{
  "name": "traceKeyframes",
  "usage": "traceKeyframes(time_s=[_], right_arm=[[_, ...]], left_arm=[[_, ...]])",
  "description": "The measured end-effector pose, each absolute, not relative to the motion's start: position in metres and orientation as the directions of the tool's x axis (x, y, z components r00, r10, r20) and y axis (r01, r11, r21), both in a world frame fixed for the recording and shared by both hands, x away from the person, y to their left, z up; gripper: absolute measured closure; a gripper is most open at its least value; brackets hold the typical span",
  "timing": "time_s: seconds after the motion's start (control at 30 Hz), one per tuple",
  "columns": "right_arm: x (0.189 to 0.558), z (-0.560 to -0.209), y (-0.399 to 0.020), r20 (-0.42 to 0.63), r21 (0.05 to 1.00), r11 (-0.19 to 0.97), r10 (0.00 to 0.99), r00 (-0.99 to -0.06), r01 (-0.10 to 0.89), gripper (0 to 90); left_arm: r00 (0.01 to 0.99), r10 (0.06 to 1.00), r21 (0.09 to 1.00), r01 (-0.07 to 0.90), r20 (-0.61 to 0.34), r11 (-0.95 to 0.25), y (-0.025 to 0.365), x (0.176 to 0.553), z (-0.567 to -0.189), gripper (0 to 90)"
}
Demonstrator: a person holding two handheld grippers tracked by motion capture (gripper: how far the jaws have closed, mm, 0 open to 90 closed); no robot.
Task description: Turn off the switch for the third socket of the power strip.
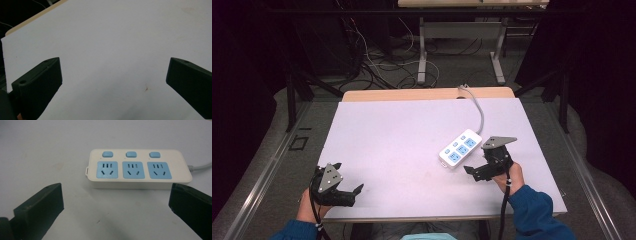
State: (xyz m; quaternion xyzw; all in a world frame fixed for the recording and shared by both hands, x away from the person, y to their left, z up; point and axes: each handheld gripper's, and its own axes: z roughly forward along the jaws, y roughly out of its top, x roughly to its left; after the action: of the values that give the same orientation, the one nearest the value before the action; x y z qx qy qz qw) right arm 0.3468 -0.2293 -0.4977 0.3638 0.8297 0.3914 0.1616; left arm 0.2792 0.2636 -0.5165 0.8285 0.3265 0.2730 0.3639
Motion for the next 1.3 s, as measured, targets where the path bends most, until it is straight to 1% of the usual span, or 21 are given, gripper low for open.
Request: traceKeyframes(time_s=[0.77,1.13,1.3], right_arm=[[0.323,-0.509,-0.262,0.012,0.754,0.412,0.77,-0.638,0.511,0.0],[0.315,-0.514,-0.269,0.013,0.749,0.407,0.78,-0.626,0.523,0.0],[0.309,-0.514,-0.272,0.019,0.762,0.387,0.788,-0.615,0.519,0.0]], left_arm=[[0.636,0.742,0.783,0.344,0.212,-0.519,0.263,0.279,-0.517,0.4],[0.635,0.743,0.782,0.346,0.211,-0.518,0.263,0.279,-0.517,0.3],[0.635,0.743,0.781,0.346,0.213,-0.519,0.263,0.279,-0.517,0.3]])
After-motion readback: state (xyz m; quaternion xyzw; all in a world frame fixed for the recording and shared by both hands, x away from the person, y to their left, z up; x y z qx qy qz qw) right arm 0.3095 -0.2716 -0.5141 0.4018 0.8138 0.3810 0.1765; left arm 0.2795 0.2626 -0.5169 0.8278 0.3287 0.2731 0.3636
